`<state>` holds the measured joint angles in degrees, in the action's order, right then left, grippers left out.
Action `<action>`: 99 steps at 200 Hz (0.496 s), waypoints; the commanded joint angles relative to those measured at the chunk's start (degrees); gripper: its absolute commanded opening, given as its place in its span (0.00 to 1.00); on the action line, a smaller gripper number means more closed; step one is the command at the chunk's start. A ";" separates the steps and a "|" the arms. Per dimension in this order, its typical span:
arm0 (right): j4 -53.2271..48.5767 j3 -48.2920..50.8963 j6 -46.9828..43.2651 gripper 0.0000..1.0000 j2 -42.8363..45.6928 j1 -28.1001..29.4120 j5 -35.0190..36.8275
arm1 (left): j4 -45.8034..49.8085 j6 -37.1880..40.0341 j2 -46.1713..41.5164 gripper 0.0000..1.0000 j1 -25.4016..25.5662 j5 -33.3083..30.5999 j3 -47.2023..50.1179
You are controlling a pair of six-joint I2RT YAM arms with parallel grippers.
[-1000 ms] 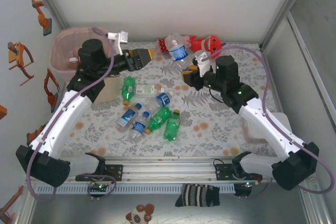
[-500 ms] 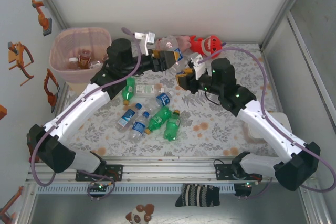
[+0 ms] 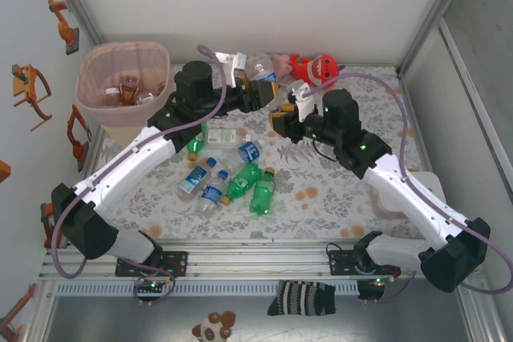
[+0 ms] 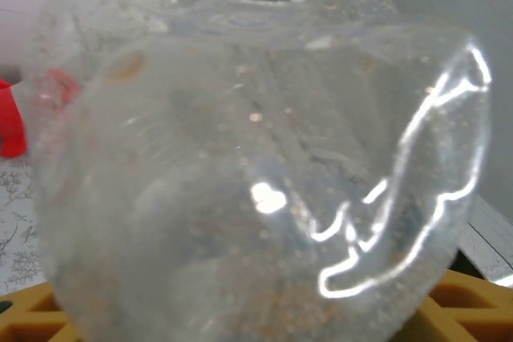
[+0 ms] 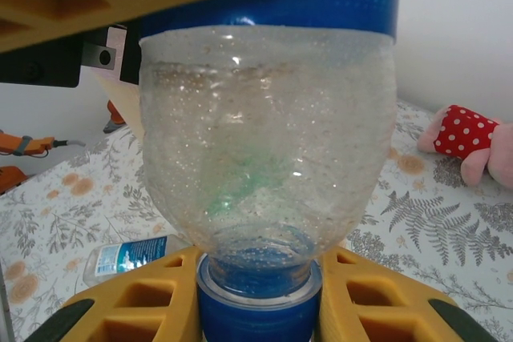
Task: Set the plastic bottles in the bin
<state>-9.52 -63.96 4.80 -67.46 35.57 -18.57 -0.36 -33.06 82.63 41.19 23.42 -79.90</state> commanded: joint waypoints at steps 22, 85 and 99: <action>1.70 -1.02 1.18 0.19 0.49 0.81 1.51 | -0.41 0.76 -0.19 0.58 0.58 0.72 -1.49; 1.22 -1.32 2.46 0.54 1.08 1.41 1.42 | 2.28 2.81 -1.24 0.55 0.17 -0.52 -2.29; 0.63 -1.25 2.94 0.61 1.73 1.56 2.05 | 3.31 3.09 -1.51 0.55 -0.67 -0.52 -2.62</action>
<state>-9.56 -63.96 6.39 -67.46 36.47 -17.72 1.39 -32.14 82.63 41.23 22.94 -80.07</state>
